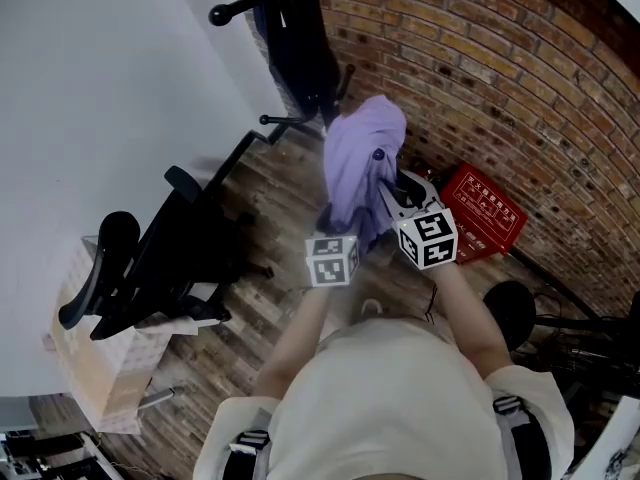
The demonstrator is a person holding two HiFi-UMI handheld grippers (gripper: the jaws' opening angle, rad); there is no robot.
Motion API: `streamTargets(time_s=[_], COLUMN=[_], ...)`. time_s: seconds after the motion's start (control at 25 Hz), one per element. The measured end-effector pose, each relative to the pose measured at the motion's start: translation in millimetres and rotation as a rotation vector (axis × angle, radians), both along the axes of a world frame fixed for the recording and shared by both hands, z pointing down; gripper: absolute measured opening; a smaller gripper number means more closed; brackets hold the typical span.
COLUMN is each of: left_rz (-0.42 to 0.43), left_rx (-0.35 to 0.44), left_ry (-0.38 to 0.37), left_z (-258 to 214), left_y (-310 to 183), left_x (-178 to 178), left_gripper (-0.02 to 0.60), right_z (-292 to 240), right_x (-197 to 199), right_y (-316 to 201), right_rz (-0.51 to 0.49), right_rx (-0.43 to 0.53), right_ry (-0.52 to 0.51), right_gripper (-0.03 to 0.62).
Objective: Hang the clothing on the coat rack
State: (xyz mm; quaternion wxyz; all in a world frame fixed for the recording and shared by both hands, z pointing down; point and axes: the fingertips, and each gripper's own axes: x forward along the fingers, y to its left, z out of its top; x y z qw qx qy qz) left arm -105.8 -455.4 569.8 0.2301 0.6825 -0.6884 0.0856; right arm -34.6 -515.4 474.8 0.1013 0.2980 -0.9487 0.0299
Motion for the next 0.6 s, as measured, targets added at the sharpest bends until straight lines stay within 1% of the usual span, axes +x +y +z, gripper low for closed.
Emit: streamTargets(time_s=[0.08,0.2,0.32,0.36,0.52,0.6], left_rz=[-0.013,-0.019,-0.023,-0.029,-0.052,-0.058], left_rx=[0.012,0.02,0.045,0.054,0.097,0.124], left_ry=[0.013,0.019,0.011,0.009,0.017,0.024], left_z=[-5.2,-13.9,-26.6,-31.5,-51.6,-60.8], left_y=[10.0,26.2,43.6,50.3,80.7,97.6], left_x=[-2.8,-4.3,-6.3,-7.7,-13.6,-16.7], left_gripper=[0.268,0.27,0.27,0.264,0.196,0.173], right_z=[-2.7,-6.2,-10.8,-12.7,-20.9,-25.3], right_x=[8.7,22.7,32.9,35.0,39.1,38.5], right_y=[3.3,11.3,26.2,32.9,64.7,83.2], right_rz=[0.03,0.07,0.098,0.103,0.112,0.114], right_rx=[-0.009,-0.015,-0.018,-0.018,-0.011,-0.005], right_ry=[-0.011,-0.017,-0.028,-0.033,-0.051,-0.061], right_gripper=[0.121,0.121,0.121,0.121,0.121,0.12])
